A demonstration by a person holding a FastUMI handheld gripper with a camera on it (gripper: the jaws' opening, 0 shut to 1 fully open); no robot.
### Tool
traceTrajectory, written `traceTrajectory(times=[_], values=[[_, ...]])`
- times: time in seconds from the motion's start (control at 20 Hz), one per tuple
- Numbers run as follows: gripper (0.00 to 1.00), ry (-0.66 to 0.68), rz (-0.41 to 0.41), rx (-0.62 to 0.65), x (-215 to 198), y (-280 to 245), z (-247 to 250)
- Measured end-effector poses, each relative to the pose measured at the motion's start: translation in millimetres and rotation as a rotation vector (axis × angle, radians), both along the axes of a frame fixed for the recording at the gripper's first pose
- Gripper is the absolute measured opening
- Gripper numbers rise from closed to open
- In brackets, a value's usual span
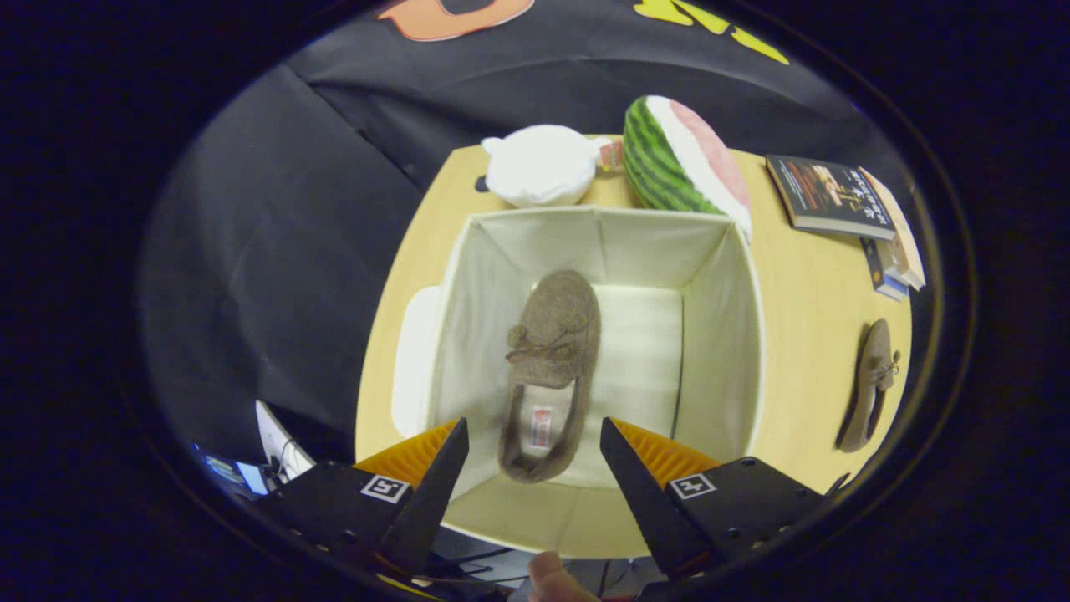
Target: Open the storage box then place both shoes into the box .Put the left shoe in first, then the right shoe, with the right side of both shoes facing outward in a uniform manner.
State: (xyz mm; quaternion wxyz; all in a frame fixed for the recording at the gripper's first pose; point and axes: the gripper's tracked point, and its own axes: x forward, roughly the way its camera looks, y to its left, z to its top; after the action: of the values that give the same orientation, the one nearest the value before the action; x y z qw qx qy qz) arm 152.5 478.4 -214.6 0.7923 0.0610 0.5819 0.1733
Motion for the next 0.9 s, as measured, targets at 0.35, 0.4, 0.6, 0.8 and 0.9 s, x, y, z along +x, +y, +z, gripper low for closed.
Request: traceTrajectory(times=[0.35, 0.4, 0.6, 0.8, 0.9], values=[[0.97, -0.057, 0.034, 0.061, -16, -84, 53], [0.97, -0.059, 0.021, 0.063, -16, -104, 52], [0.96, -0.045, -0.048, 0.054, -9, -196, 33], [0.96, -0.036, -0.112, 0.010, 1, -295, 3], [0.96, -0.045, -0.133, -0.044, 8, -351, -17]])
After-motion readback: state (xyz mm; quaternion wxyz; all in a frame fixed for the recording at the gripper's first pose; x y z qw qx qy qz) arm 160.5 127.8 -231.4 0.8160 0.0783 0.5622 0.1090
